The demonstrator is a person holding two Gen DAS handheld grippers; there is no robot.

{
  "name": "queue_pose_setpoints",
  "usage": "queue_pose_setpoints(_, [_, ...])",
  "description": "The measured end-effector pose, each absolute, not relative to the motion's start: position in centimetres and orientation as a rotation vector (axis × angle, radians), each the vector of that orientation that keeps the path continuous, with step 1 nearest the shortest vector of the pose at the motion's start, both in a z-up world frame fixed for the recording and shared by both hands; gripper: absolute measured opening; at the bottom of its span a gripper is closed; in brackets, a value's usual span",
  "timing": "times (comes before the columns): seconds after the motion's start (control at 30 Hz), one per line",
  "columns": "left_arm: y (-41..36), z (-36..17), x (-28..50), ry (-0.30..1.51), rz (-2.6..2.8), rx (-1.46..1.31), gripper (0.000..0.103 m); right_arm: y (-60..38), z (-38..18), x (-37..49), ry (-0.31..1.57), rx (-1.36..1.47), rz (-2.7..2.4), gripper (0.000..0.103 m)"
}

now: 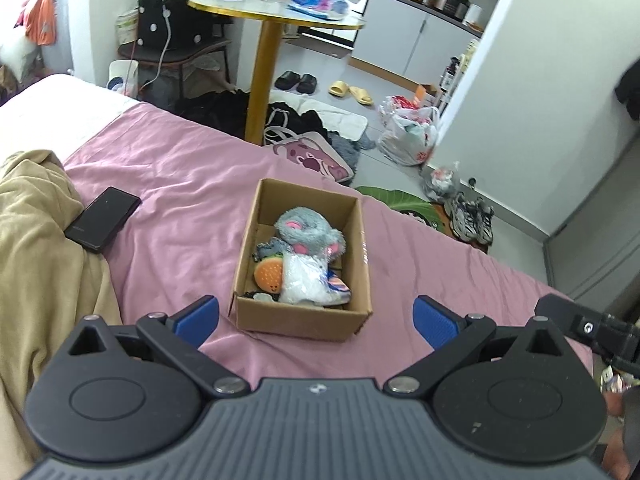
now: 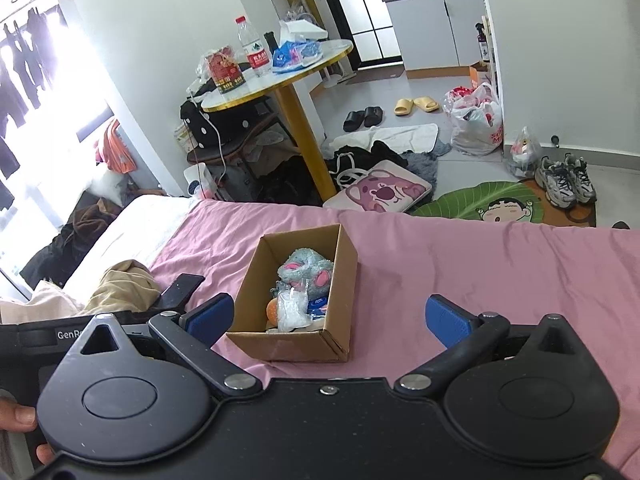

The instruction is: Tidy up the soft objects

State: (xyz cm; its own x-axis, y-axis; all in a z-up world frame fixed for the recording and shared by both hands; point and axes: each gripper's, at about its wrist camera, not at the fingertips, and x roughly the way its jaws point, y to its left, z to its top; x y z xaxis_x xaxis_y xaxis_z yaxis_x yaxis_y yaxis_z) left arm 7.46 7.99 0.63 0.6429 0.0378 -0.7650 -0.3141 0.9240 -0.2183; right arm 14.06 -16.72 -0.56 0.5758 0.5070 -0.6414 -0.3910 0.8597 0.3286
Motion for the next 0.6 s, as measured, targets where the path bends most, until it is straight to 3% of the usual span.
queue_pose_setpoints(0.6, [4.0, 4.8, 2.1, 0.786, 0.122, -0.221, 0.102, -19.8, 3.3, 7.7, 0.723, 0.122, 0.515, 0.103])
